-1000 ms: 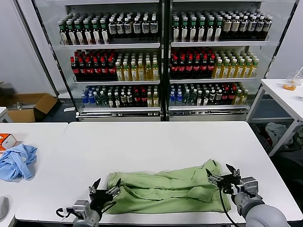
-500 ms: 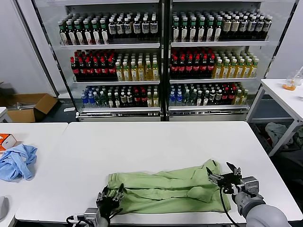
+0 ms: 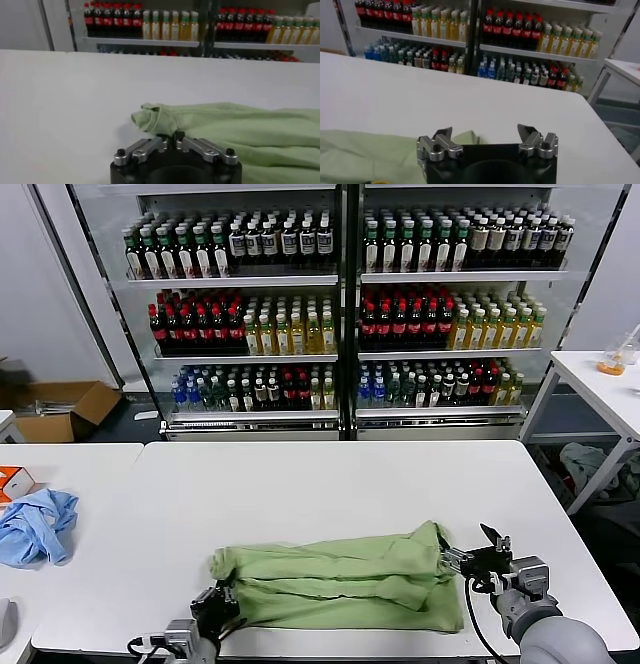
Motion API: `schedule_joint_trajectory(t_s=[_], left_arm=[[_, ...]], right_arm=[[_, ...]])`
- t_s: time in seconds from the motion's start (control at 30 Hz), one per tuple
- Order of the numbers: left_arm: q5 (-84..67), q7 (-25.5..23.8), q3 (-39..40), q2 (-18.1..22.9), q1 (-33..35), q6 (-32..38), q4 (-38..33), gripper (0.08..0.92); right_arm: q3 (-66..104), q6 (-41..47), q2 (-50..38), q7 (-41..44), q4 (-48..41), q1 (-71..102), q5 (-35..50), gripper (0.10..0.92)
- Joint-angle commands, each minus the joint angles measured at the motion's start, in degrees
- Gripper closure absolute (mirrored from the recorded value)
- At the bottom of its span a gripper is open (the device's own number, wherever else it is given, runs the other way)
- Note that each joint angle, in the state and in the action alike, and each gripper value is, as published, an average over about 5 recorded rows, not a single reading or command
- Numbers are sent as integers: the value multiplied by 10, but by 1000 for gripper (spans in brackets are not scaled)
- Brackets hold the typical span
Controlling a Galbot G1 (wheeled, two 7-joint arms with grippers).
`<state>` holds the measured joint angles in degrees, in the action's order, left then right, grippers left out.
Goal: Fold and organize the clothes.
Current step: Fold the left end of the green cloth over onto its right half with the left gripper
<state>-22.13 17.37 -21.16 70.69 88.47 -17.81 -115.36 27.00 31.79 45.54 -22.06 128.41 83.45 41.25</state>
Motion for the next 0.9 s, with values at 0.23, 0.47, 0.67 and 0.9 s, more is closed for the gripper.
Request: schedule_joint_trajectory(t_s=[0.23, 0.47, 0.67, 0.9], left_arm=[[-171, -20, -222, -120, -21, -14, 24, 895], [-359, -41, -301, -142, -22, -51, -19, 895], [-497, -53, -264, -108, -14, -72, -110, 895], [-552, -54, -137, -52, -26, -74, -158, 895]], right_arm=[[-2, -2, -1, 2, -2, -3, -2, 203], [-3, -3, -7, 4, -4, -5, -2, 203], [-6, -4, -11, 4, -8, -7, -2, 203], [-10, -4, -17, 6, -15, -12, -2, 203]])
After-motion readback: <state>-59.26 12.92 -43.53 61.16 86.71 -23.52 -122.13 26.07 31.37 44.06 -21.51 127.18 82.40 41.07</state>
